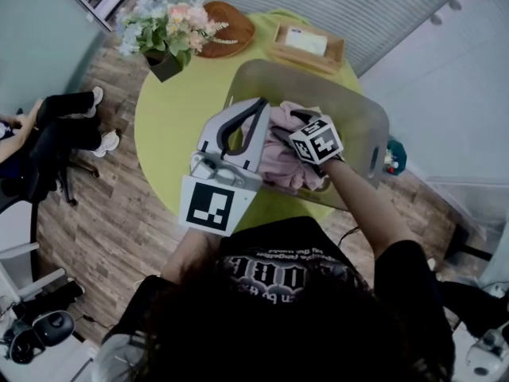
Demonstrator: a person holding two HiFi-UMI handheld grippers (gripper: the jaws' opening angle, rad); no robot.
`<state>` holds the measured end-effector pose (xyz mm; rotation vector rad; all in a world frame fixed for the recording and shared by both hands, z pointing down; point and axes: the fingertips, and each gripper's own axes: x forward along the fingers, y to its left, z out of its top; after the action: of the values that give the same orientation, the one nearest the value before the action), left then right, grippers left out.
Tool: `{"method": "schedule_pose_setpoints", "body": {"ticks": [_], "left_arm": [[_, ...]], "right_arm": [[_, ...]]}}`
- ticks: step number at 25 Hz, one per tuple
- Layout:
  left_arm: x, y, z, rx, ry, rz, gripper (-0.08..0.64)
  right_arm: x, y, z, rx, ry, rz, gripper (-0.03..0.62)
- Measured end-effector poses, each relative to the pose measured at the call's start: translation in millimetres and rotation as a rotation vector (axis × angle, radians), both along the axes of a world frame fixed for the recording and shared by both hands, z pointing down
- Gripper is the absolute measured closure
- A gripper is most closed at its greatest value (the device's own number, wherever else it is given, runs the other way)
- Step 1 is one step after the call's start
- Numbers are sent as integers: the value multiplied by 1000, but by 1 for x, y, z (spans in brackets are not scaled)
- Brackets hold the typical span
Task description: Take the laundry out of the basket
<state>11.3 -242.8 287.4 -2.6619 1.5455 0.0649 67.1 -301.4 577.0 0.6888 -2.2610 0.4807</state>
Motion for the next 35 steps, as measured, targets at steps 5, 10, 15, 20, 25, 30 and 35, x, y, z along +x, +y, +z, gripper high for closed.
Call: {"method": "schedule_pose_setpoints", "body": {"ticks": [5, 10, 15, 20, 25, 30, 35], "left_arm": [[-2, 1, -1, 2, 1, 1, 560], [-1, 4, -1, 5, -2, 0, 559], [1, 6, -3, 9, -7, 2, 560], [2, 8, -2, 7, -15, -1, 558], [2, 10, -1, 5, -13, -4, 560], [3, 10, -4, 11, -14, -2, 559], [5, 13, -6, 13, -13, 1, 558]], "right_arm": [[-2, -2, 3, 1, 10, -21, 351], [-2, -1, 2, 12, 36, -44, 413], [-2, 1, -1, 38, 54, -71, 445], [-2, -1, -4, 55, 65, -60, 454], [-1, -2, -10, 78, 59, -48, 480], [0, -1, -15, 101, 45, -46, 491], [2, 0, -23, 108, 20, -32, 492]]}}
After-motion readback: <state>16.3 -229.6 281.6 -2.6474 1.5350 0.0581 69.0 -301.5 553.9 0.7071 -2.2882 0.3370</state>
